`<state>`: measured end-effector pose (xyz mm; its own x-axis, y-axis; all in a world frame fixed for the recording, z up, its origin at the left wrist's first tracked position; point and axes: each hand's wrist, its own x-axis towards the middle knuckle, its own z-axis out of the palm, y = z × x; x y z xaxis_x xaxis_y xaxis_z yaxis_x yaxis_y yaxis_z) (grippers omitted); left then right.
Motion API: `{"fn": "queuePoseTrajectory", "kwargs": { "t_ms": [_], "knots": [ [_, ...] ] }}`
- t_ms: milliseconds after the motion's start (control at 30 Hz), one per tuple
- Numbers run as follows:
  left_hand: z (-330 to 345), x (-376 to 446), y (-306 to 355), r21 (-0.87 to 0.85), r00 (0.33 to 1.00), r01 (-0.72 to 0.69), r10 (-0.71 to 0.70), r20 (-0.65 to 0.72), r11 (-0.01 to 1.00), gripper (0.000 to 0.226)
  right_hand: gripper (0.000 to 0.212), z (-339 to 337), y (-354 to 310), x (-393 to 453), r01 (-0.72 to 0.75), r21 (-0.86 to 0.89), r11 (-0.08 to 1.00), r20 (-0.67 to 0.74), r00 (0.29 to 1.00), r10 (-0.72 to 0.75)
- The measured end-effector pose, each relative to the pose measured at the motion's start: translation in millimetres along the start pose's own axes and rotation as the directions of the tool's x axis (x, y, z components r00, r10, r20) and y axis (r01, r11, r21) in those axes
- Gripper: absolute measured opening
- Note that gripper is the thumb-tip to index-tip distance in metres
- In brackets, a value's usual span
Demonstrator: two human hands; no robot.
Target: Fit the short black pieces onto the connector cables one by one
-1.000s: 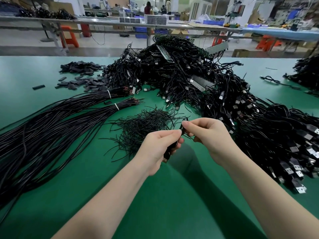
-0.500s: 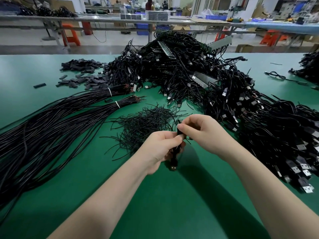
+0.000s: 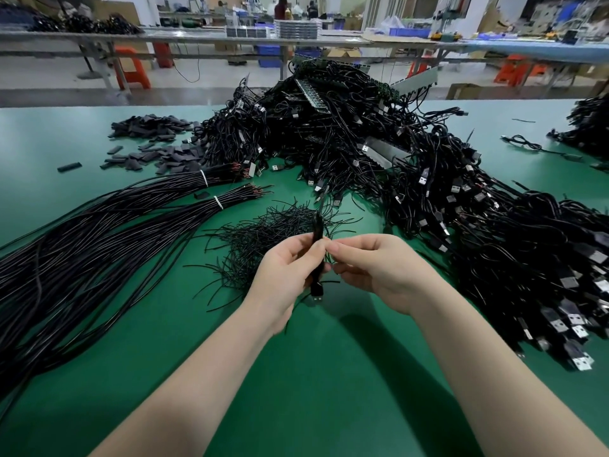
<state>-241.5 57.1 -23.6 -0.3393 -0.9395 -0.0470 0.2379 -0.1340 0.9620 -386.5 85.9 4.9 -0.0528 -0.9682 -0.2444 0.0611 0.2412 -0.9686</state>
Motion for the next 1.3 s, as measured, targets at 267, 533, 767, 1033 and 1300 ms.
{"fn": "queuePoseTrajectory", "kwargs": {
  "t_ms": [267,533,767,1033,1300],
  "knots": [
    [-3.5,0.5,5.7,-0.122,0.994,0.072,-0.060,0.095,0.990,0.008,0.006,-3.0,-3.5,-2.1,0.174,-0.059,0.983,-0.004,0.985,-0.174],
    [-8.6,2.1,9.6,-0.139,0.990,0.070,-0.052,0.128,0.988,0.019,0.009,-4.0,-6.3,-2.7,0.405,-0.300,0.864,0.031,0.909,-0.415],
    [-8.7,0.8,2.0,-0.007,0.991,-0.012,0.013,0.132,1.000,0.008,0.022,-2.0,-5.0,-3.9,-0.001,-0.023,1.000,0.044,0.999,0.002],
    [-8.0,-0.4,1.3,0.061,0.983,-0.065,0.054,0.175,0.996,0.026,0.026,-16.8,-10.7,-4.4,-0.254,0.014,0.967,0.232,0.942,0.243],
    [-8.3,0.8,-0.1,0.060,0.980,-0.109,0.097,0.174,0.992,0.012,0.012,-12.0,-10.3,-2.6,-0.218,0.130,0.967,0.189,0.963,0.192]
  ]
}}
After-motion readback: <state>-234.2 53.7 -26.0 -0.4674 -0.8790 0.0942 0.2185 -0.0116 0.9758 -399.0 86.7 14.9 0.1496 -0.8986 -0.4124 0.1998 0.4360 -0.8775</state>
